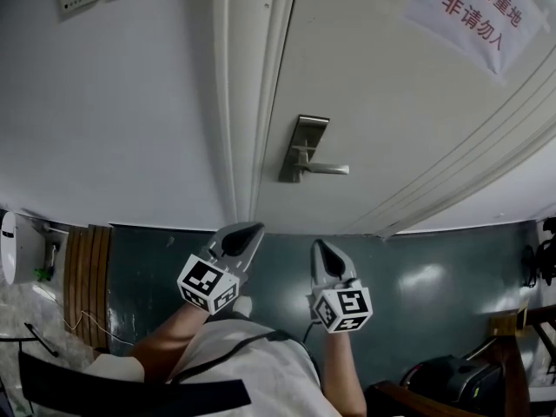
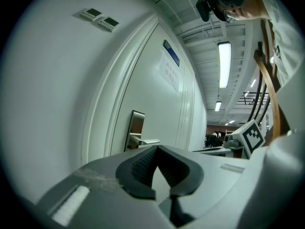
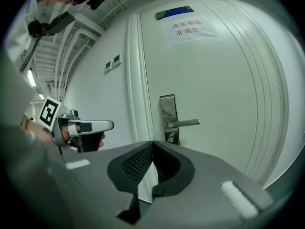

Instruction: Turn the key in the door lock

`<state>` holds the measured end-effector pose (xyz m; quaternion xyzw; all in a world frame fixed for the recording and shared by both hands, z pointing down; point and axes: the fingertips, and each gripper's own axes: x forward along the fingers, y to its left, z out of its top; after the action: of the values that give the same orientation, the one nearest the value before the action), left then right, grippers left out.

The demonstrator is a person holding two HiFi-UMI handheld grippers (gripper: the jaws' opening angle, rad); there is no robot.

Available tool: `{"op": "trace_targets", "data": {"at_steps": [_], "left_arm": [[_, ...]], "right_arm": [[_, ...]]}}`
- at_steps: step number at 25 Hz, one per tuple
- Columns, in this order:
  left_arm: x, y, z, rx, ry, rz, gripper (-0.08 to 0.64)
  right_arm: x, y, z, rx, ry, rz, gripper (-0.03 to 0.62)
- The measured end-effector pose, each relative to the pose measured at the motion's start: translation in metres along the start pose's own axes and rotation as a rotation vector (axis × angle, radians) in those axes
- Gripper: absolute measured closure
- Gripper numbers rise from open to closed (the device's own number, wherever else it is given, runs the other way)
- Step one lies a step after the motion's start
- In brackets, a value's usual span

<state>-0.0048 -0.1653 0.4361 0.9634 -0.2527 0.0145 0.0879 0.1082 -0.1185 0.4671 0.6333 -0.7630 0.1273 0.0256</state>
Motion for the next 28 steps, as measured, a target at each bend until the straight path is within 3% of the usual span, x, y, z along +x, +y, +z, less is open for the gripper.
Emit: {"op": "trace_targets", "data": {"at_steps": [16, 28], "left_arm": [[-0.008, 0.058, -0.002, -0.019, 0.007, 0.061, 0.554], [0.012, 0.065, 0.006, -0.007, -0.004, 0.133, 0.554]], "right_arm": [[0.069, 0.004, -0.005, 0.139, -0.016, 0.035, 0.584], [0.126, -0.04, -0.011, 0.336, -0.007, 0.076, 0.577]]}}
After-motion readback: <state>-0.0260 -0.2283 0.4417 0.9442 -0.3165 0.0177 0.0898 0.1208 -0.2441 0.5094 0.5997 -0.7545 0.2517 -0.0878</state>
